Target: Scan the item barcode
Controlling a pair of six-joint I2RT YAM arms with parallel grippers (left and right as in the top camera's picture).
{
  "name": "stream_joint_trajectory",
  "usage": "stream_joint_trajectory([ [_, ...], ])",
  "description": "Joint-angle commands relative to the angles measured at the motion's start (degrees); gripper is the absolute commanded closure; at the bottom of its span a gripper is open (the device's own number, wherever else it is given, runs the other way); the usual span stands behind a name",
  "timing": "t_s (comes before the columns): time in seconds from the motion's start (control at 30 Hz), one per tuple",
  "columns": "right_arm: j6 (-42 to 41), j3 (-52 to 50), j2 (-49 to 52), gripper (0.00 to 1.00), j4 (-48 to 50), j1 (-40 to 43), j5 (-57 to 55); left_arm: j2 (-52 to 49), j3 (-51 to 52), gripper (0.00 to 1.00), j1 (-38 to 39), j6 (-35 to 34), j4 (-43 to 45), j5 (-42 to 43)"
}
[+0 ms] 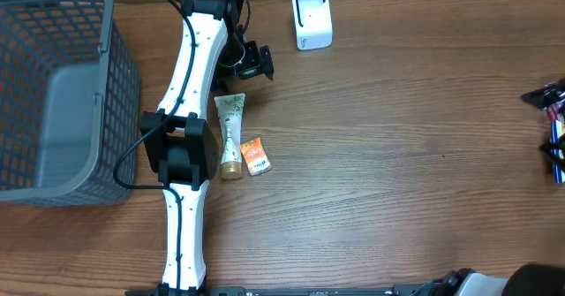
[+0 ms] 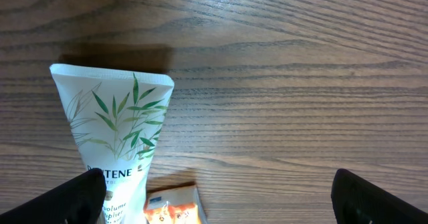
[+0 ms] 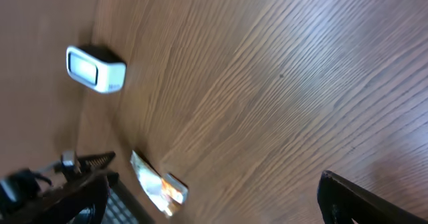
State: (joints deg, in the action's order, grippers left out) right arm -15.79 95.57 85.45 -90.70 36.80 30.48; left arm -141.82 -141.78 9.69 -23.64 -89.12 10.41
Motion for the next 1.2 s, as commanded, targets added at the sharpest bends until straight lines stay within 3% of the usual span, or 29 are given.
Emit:
stream_joint_trajectory([
  [0.0,2.36,-4.28,-4.48,0.0,0.83,-2.47,-1.44,-0.57,0.33,0.0,-0.28,-0.42,0.2,-0.07],
  [0.17,2.08,-12.81,-9.57,0.0,4.15,-5.86,-1.46,-0.57,0.33,0.0,-0.28,-1.25,0.92,1.88],
  [0.27,0.79,-18.75,-11.28,0.0,6.01,-7.48,-1.46,-0.57,0.33,0.0,-0.28,-1.03,-5.01,6.62],
  [0.43,0.59,-27.85,-14.75,0.0,12.0,-8.98,-1.31,-0.57,0.31,0.02,-0.31,7.63,-7.17,15.04],
  [0.5,0.61,-30.53,-16.87,0.0,14.19,-8.98,-1.31,-0.52,0.31,0.1,-0.28,9.03,-7.74,15.04],
  [0.7,0.59,-34.49,-23.69,0.0,17.07,-8.98,-5.01,4.04,0.31,0.12,0.92,8.61,-7.74,14.67],
  [1.17,-1.66,-38.71,-27.47,0.0,24.87,-9.01,-7.08,29.97,2.45,0.0,8.24,4.35,-7.72,-1.2],
])
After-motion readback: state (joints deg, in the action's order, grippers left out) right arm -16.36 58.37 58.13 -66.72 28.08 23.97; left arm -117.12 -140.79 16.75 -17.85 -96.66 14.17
